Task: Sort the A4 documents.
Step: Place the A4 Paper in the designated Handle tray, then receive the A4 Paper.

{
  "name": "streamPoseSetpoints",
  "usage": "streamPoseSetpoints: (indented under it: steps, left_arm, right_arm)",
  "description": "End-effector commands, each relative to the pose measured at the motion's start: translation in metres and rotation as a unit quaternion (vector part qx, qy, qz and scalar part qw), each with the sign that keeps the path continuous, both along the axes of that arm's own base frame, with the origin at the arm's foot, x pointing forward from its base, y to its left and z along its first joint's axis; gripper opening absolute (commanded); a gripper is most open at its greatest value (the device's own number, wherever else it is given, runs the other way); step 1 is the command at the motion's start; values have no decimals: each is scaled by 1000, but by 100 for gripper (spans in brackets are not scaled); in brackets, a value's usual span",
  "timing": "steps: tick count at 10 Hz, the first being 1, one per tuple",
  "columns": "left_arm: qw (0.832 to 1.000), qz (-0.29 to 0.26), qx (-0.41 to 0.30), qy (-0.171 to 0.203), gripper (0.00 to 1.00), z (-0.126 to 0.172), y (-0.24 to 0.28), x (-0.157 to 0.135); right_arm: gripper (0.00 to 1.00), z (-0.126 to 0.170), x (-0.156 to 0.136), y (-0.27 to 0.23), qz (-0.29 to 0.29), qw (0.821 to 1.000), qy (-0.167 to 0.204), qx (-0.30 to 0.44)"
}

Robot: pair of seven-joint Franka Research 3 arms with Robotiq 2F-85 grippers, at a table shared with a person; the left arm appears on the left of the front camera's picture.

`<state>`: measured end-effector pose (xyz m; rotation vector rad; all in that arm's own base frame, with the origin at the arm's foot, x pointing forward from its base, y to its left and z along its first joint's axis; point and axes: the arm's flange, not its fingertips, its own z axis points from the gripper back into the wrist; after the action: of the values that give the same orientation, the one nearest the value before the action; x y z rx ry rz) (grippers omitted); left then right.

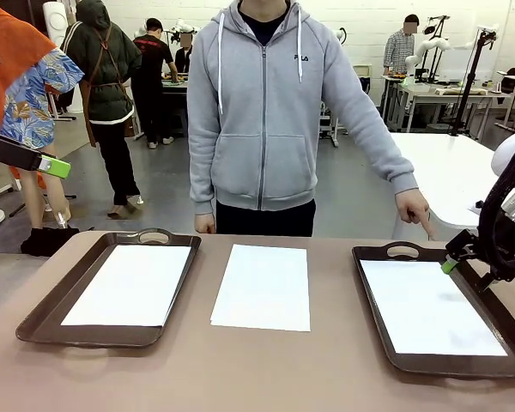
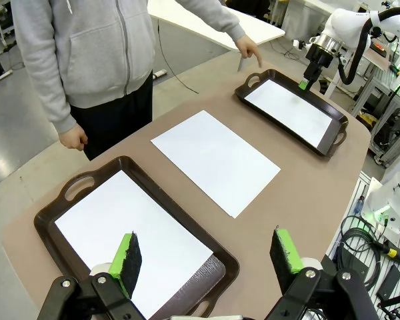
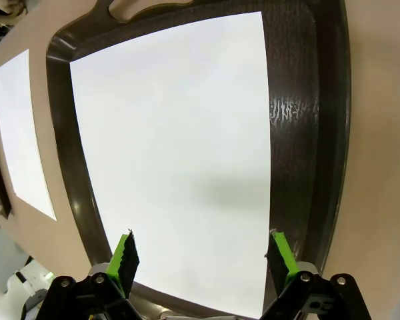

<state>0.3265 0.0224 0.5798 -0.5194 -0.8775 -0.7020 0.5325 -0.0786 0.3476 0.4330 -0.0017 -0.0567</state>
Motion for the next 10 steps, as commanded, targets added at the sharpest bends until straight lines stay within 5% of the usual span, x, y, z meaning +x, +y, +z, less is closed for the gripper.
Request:
streamPoseSetpoints:
  steps: [1,10]
  left_arm:
    - [1000,-3,-1,-1,100,0,0,0]
    - [1000,-3,-1,-1,100,0,0,0]
  right_arm:
    - [100,1,1,0,4,1000,-5,3]
    - [100,1,1,0,4,1000,-5,3]
